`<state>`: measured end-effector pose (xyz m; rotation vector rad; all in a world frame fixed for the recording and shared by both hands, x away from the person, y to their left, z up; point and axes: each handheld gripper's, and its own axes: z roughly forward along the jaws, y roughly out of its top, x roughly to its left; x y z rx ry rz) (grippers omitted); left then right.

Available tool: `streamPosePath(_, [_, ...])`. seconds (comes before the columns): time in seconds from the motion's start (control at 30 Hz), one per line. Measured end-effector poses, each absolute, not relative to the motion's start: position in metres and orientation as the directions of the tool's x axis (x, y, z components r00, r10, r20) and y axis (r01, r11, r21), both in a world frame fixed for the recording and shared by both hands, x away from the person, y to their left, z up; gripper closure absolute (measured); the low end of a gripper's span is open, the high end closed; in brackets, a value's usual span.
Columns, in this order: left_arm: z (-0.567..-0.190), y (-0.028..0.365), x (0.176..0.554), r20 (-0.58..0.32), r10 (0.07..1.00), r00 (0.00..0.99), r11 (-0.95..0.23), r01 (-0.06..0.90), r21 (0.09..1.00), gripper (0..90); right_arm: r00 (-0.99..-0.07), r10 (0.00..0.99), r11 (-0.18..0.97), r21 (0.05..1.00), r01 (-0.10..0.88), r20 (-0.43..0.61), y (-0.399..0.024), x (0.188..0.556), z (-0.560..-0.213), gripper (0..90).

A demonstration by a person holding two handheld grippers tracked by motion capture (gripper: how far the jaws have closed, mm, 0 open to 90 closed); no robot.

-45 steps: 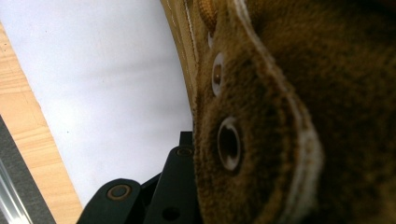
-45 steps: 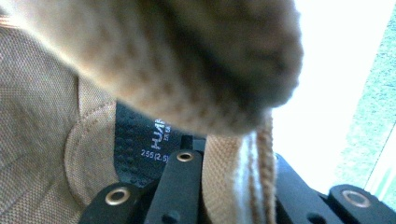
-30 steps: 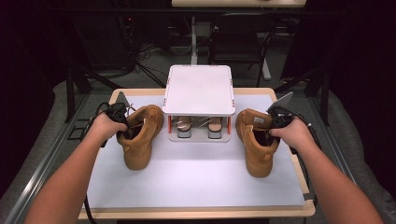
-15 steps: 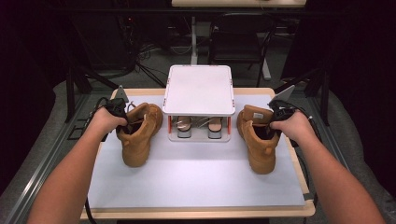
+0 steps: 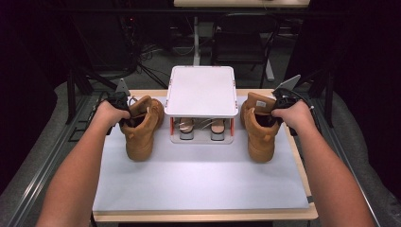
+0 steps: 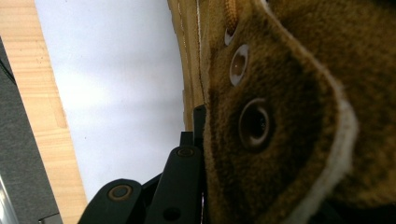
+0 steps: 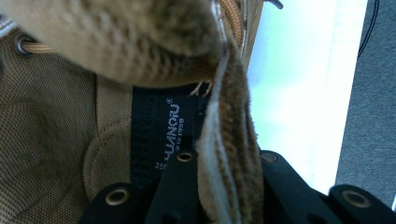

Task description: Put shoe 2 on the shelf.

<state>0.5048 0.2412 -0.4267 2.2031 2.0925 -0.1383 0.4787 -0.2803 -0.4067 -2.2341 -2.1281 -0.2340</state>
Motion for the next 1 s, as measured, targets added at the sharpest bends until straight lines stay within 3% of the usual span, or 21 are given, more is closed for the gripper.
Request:
streamPosePath(0.6, [-0.408,0.237,0.525,-0.168,0.985,-0.03,0.035,0.999,0.029,86.4,0.094,0.984,-0.11,0.094,0.989,0.154,-0.276,0.498,-0.393,85.6])
streamPosePath(1.0, [-0.383,0.238,0.523,-0.173,0.984,-0.036,0.046,0.997,0.054,86.2,0.107,0.983,-0.126,0.131,0.983,0.147,-0.269,0.499,-0.362,85.6])
